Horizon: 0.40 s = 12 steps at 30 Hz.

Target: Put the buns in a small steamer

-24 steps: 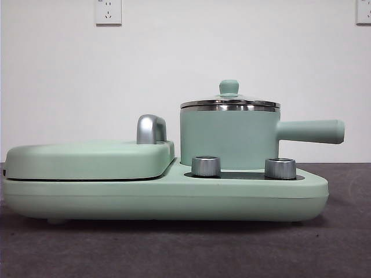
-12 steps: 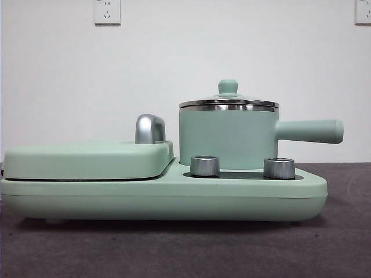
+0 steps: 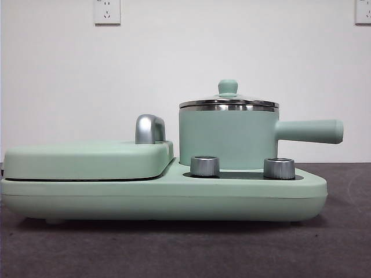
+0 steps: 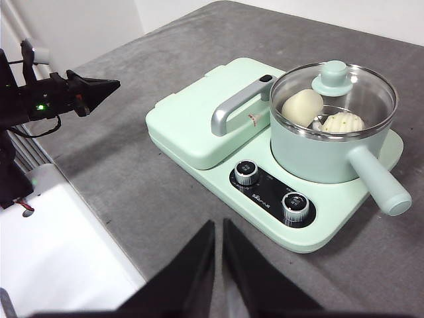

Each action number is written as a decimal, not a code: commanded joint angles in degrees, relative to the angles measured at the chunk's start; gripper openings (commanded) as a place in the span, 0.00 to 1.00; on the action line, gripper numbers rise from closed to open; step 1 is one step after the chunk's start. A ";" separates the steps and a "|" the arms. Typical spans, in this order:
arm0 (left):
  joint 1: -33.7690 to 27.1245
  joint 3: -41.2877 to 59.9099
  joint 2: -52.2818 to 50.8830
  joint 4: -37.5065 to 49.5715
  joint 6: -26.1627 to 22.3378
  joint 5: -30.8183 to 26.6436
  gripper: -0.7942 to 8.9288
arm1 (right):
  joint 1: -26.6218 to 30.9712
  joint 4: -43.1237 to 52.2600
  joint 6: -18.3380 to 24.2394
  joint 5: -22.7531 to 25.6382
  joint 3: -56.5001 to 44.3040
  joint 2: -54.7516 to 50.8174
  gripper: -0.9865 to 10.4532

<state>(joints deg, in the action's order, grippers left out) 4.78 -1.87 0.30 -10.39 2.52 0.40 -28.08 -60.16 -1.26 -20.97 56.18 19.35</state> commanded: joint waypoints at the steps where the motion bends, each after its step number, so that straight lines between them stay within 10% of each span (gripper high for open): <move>1: -0.83 1.14 -0.11 -0.57 -0.39 -0.15 0.09 | -0.28 0.59 0.66 -0.04 0.50 -0.04 0.10; 12: -1.97 1.14 -0.11 -0.50 -2.89 -0.96 0.09 | -0.28 0.61 0.66 -0.02 0.50 -0.04 0.10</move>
<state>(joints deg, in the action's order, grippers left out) 2.85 -1.87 0.30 -10.44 0.49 -0.19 -28.08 -60.16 -1.23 -20.97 56.18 19.35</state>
